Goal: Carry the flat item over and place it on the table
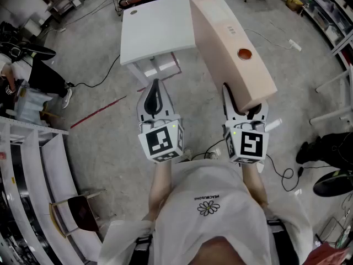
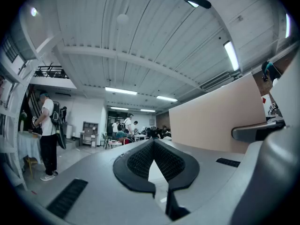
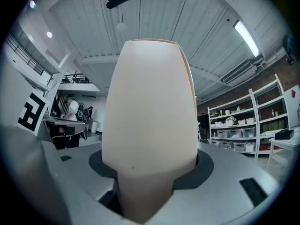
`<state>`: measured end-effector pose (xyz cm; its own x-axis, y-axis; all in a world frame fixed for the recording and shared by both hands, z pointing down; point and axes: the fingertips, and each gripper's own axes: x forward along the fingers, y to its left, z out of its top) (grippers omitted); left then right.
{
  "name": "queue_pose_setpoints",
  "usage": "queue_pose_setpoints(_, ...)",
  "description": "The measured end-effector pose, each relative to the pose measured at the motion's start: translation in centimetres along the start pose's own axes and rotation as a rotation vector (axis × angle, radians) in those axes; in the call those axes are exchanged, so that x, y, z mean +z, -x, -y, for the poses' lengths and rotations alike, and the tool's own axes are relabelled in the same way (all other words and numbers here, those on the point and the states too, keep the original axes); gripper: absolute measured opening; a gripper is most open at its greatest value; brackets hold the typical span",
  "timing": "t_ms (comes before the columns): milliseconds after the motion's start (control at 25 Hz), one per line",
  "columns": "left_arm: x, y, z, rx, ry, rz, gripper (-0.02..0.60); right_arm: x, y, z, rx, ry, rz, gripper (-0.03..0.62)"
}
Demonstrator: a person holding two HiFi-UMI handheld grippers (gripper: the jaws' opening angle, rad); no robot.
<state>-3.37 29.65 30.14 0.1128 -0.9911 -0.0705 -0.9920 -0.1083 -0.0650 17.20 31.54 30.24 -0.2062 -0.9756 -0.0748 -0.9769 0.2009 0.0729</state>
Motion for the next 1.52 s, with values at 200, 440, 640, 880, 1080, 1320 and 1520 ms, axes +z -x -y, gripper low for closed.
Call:
queue_pose_setpoints(200,0.3,-0.2,1.2,0.001,-0.009,0.004,0.015,0.0,0.2,1.8,-0.009,-0.005,0.006,0.288)
queue_pose_setpoints(440,0.2,0.4,2.5,0.014,-0.013,0.001,0.015,-0.7,1.1,3.6,0.005,-0.028,0.011,0.288)
queue_pose_setpoints(640,0.4,1.5,4.1,0.029,-0.029,0.02,0.015,-1.5,2.5,5.3,0.027,-0.082,0.022,0.288)
queue_pose_setpoints(880,-0.1,2.2,5.1,0.058,-0.018,0.022,0.015,-2.5,3.2,7.1,0.035,-0.112,0.017,0.288)
queue_pose_setpoints(1080,0.6,0.6,5.3,0.062,-0.035,0.048,0.015,-2.0,2.2,8.7,0.018,-0.123,0.052,0.288)
queue_pose_setpoints(1320,0.0,-6.8,3.5,0.034,-0.044,0.091,0.015,-2.8,-3.2,9.4,-0.014,-0.119,0.095,0.288)
queue_pose_setpoints(1520,-2.4,-13.5,1.3,0.044,-0.011,0.087,0.015,-4.7,-7.3,9.5,-0.018,-0.081,0.098,0.288)
